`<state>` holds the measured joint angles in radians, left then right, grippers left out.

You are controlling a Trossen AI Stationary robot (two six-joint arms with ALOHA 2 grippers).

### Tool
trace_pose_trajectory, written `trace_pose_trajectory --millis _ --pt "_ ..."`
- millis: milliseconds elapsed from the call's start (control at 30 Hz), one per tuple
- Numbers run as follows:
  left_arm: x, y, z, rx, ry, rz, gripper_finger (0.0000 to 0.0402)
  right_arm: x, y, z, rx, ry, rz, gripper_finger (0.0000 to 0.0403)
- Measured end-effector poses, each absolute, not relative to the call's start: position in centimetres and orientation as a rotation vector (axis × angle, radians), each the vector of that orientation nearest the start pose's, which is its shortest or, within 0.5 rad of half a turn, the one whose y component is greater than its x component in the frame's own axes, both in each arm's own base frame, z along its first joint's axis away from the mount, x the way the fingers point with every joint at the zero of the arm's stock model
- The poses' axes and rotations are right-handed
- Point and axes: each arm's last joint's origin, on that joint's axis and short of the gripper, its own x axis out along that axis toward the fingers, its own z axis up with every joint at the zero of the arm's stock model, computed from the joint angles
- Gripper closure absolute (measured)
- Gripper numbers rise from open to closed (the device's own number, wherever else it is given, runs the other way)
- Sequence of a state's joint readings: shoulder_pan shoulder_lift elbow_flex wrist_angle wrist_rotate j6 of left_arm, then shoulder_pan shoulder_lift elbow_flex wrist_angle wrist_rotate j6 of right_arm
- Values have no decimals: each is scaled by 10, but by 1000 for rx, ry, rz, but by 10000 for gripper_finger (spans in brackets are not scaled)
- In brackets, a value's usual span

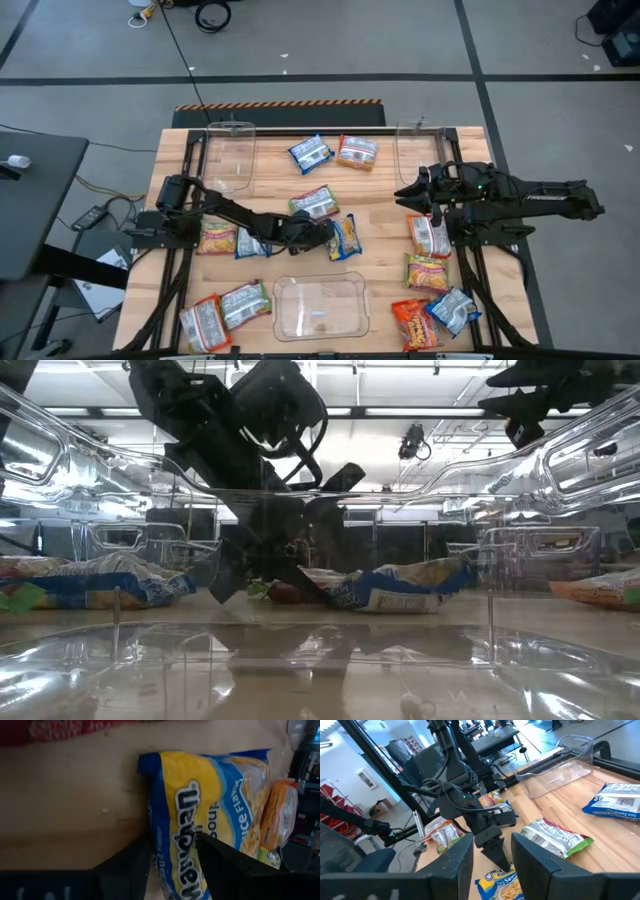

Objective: Sort Maruchan noodles
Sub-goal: Put the blue noodle pack into the bottom transparent bin

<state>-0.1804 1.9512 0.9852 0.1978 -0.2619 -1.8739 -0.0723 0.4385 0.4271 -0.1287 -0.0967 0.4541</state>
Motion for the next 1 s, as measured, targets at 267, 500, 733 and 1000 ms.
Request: trace_pose_trajectory --millis 267,500,733,1000 --pt "374 -79 103 -1659 347 711 204 122 -6 259 491 144 -10 265" --pt "378 -73 104 -1629 309 688 235 122 -6 259 490 144 -11 265" --pt "379 -63 102 -1572 324 734 325 122 -6 259 485 144 -11 265" --pt "398 -54 134 -1339 468 712 387 122 -7 259 432 140 -25 265"
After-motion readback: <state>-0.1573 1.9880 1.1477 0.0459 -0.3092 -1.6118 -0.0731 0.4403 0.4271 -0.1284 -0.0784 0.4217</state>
